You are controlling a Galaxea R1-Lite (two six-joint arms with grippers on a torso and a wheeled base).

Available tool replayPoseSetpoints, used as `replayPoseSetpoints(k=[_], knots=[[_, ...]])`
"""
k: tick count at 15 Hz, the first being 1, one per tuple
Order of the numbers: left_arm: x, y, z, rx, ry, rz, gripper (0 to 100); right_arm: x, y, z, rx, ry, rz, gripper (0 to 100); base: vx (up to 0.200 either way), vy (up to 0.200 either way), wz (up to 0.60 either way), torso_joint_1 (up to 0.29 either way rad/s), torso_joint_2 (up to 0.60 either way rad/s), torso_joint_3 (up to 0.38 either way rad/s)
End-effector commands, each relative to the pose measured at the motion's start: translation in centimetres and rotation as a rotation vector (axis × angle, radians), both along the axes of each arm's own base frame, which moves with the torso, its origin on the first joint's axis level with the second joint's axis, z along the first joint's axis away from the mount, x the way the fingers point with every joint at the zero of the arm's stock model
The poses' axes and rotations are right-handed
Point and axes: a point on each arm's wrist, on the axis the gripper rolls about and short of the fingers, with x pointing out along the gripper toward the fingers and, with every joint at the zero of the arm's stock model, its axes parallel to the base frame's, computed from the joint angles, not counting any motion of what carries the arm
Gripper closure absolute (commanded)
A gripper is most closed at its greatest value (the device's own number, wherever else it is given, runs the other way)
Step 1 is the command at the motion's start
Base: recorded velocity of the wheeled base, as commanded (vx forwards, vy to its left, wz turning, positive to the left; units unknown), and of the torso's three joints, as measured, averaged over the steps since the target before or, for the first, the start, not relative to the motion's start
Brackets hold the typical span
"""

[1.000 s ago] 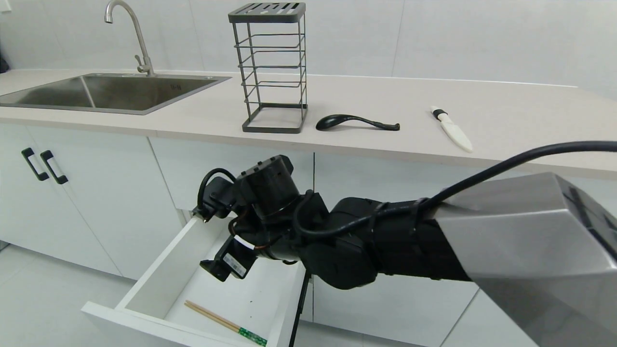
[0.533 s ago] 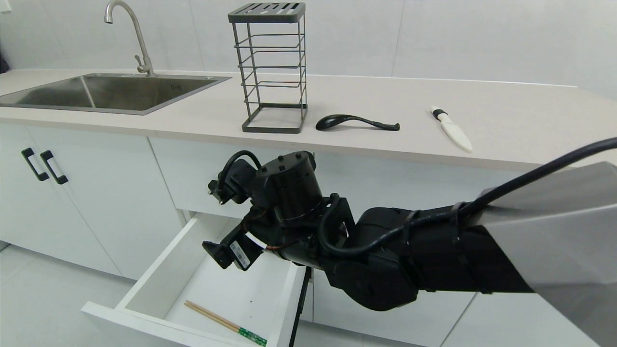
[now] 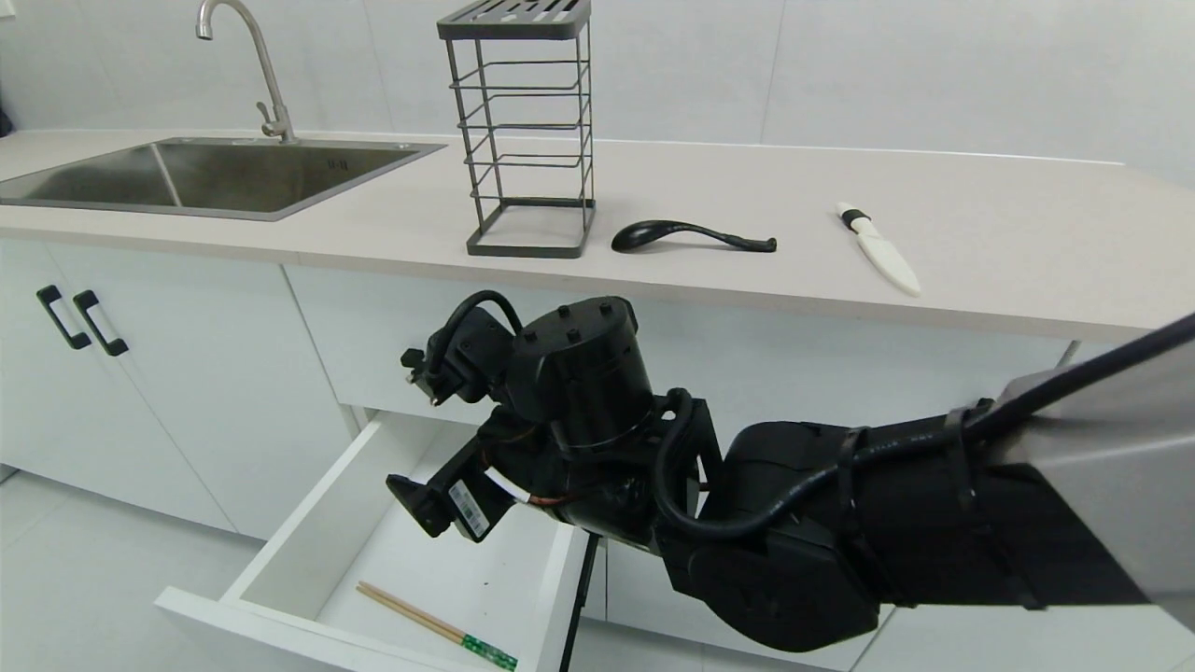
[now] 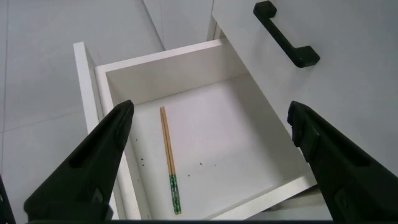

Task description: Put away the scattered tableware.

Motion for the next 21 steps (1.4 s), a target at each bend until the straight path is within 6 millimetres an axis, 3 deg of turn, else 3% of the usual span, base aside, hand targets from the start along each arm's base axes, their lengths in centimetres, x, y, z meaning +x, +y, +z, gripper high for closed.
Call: replayPoseSetpoints(k=[1,5,21], knots=[[0.0,0.0,0.0,0.0,0.0,0.0,0,-0.5,-0.1,0.8,0.015,-0.009,0.01,0,0.0,0.0,0.0,0.139,-0.31,-0.203],[0.0,0.0,0.0,0.0,0.0,0.0,0,-1.2,-0.1,1.6,0.019,-0.009,0.025,0,0.0,0.0,0.0,0.093,-0.46,-0.249],[0.0,0.0,0.0,0.0,0.0,0.0,0,-1.1,-0.5,1.5,-0.004,0.008,0.024,0,0.0,0.0,0.0,0.239,-0.49,-0.27]])
